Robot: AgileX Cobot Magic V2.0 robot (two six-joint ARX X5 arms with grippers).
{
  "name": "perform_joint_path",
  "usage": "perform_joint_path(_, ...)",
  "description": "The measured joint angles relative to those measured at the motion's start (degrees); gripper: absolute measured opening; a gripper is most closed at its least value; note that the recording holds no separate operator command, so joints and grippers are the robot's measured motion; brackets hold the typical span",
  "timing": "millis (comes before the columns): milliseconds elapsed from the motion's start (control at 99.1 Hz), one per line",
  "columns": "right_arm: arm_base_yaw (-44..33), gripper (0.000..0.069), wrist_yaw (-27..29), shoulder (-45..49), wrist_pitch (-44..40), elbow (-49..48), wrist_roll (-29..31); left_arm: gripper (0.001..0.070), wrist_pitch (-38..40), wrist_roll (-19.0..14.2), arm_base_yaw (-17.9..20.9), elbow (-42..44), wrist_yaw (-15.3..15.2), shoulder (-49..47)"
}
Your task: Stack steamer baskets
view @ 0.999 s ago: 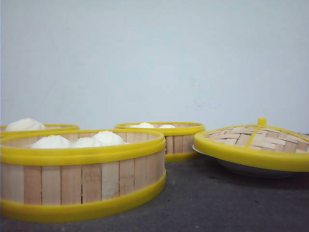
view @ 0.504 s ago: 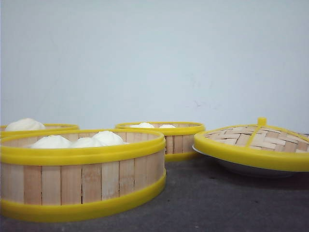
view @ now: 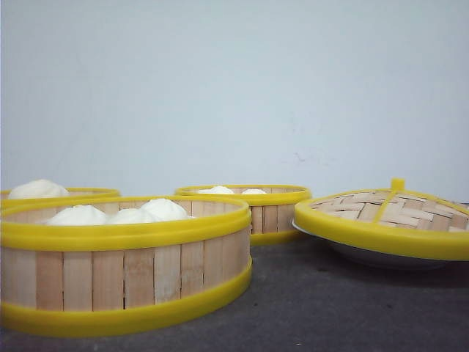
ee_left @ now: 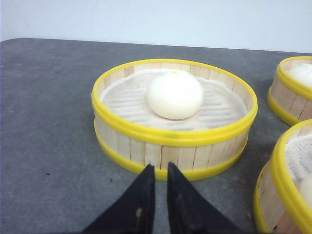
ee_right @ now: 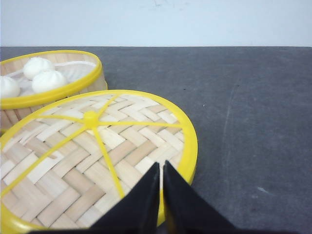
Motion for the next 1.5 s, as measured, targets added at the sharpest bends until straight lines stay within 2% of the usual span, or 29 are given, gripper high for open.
perform_joint_path(1321, 0.00, 0.0006, 0.02, 0.00, 0.04, 0.00, 0.00, 0.0018, 0.00, 0.00, 0.00, 0.00, 0.00, 0.00)
perform_joint_path(1503, 0.00, 0.0006, -0.02, 0.00, 2.82, -0.09, 0.02, 0.0018, 0.02, -0.02, 0.00, 0.00, 0.00, 0.00)
